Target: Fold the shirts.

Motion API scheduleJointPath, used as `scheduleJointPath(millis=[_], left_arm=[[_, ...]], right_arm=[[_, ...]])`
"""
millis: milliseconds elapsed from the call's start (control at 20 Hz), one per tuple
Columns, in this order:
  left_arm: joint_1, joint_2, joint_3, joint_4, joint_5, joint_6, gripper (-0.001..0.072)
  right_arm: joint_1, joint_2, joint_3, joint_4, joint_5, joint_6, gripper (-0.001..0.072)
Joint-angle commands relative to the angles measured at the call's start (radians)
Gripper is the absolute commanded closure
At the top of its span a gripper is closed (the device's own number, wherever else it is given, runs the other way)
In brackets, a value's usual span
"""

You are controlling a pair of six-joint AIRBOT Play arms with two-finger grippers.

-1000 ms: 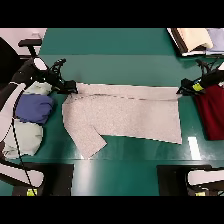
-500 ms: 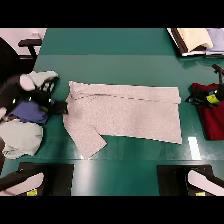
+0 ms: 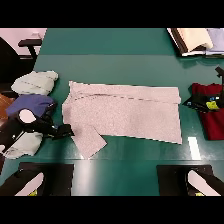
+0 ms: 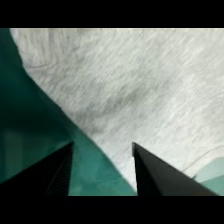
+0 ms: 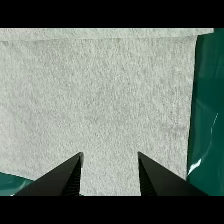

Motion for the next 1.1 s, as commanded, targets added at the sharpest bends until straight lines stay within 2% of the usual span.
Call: scheduleJointPath(millis=[0,150,200,250,400,500,550,600,650,850,900,1000,1050], left_arm=[[0.0,0.011,-0.051,-0.086,0.108,-0.002,0.0279],[0.0,0.011,-0.05,-0.151,0.151,-0.002,0.0298],[0.0,0.011,-0.05,-0.163,0.156,0.0,0.0539],[0.0,0.011,-0.05,-0.18,0.159,0.033,0.068],[0.0,0.012,-0.036,-0.208,0.123,0.051,0.0686],[0.0,0.013,-0.004,-0.207,0.086,0.085,0.0686],[0.0,0.012,0.013,-0.208,0.071,0.104,0.0686],[0.0,0.012,0.027,-0.207,0.063,0.104,0.0686],[0.0,0.012,0.039,-0.207,0.064,0.114,0.0686],[0.0,0.012,0.048,-0.204,0.076,0.129,0.0686],[0.0,0.012,0.048,-0.205,0.082,0.128,0.0686],[0.0,0.012,0.048,-0.204,0.082,0.128,0.0687],[0.0,0.012,0.048,-0.204,0.082,0.129,0.0686]], right_arm=[[0.028,0.008,-0.003,0.008,-0.003,0.0,0.0295],[0.037,0.008,-0.003,0.006,-0.001,-0.001,0.0295],[0.025,0.008,-0.003,0.006,0.005,-0.015,0.0295],[0.002,0.008,-0.003,0.006,0.02,-0.027,0.0295],[-0.121,0.008,-0.056,-0.014,0.113,-0.045,0.0295],[-0.212,0.028,-0.163,-0.109,0.143,-0.045,0.0295],[-0.259,0.045,-0.23,-0.156,0.138,-0.045,0.0272],[-0.313,0.06,-0.304,-0.178,0.126,-0.045,0.0195],[-0.363,0.068,-0.373,-0.175,0.11,-0.045,0.0193],[-0.438,0.039,-0.566,-0.063,0.043,-0.067,0.021],[-0.419,0.016,-0.562,-0.048,0.035,-0.078,0.0213],[-0.362,-0.02,-0.531,-0.011,0.012,-0.078,0.0276],[-0.331,-0.036,-0.512,0.01,0.001,-0.077,0.0276]])
